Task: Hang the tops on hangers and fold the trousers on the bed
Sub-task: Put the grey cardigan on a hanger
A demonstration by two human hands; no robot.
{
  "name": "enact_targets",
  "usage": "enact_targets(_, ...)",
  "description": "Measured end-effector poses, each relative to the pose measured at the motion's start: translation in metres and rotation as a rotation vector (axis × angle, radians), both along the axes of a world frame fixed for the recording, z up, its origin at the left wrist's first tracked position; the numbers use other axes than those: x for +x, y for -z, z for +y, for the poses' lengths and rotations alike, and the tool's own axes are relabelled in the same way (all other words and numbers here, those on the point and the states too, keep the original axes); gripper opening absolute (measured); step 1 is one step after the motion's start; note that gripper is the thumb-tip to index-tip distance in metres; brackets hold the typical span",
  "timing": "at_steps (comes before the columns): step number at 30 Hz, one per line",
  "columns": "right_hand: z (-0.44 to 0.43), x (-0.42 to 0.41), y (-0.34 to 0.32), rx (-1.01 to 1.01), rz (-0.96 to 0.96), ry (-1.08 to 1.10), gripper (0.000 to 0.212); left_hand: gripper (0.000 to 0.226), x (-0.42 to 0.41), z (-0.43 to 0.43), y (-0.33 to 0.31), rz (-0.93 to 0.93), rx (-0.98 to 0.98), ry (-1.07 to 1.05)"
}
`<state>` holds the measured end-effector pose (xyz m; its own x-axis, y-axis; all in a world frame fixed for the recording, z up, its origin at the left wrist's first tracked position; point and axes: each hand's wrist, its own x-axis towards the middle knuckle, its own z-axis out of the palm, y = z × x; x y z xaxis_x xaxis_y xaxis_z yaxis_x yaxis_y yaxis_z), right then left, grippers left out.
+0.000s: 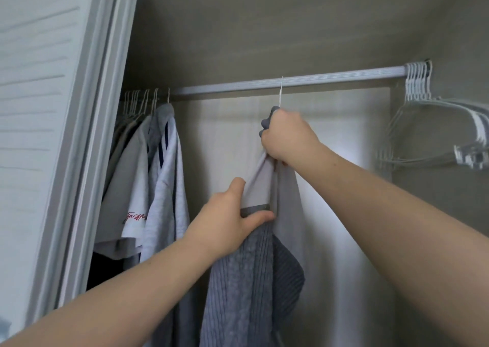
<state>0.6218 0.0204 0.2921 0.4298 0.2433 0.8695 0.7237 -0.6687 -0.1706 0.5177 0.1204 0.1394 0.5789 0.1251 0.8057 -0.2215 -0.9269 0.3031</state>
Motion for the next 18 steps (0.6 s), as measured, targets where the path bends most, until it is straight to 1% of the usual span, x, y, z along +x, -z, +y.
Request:
enact_targets(1, 0.003, -0.004, 0.000, -0.020, -0.015, 0.009, 0.019, 0.054, -0.005, 0.002, 0.000, 0.025, 0.014, -0.018)
enact_targets(3, 0.008, -0.009, 0.001, -0.029, -0.029, 0.015, 0.005, 0.048, -0.011, 0.006, 0.002, 0.059, 0.046, -0.054)
enact_targets(6, 0.023, -0.004, 0.002, -0.006, -0.024, -0.032, 0.008, 0.038, -0.018, 0.017, 0.006, 0.085, 0.076, -0.096)
enact_targets(9, 0.045, 0.009, 0.001, 0.055, 0.027, -0.163, 0.025, 0.033, -0.026, 0.028, 0.006, 0.114, 0.103, -0.146)
enact_targets(13, 0.066, 0.005, 0.002, 0.026, 0.067, -0.348, 0.016, 0.030, -0.039, 0.039, 0.003, 0.182, 0.139, -0.227)
enact_targets(14, 0.071, 0.002, 0.003, 0.014, 0.074, -0.374, 0.016, 0.029, -0.042, 0.042, 0.001, 0.196, 0.146, -0.244)
enact_targets(16, 0.086, 0.002, 0.004, -0.004, 0.108, -0.418, 0.024, 0.025, -0.045, 0.050, -0.002, 0.221, 0.148, -0.282)
enact_targets(18, 0.101, 0.001, 0.005, 0.000, 0.110, -0.445, 0.026, 0.021, -0.045, 0.060, -0.005, 0.236, 0.142, -0.325)
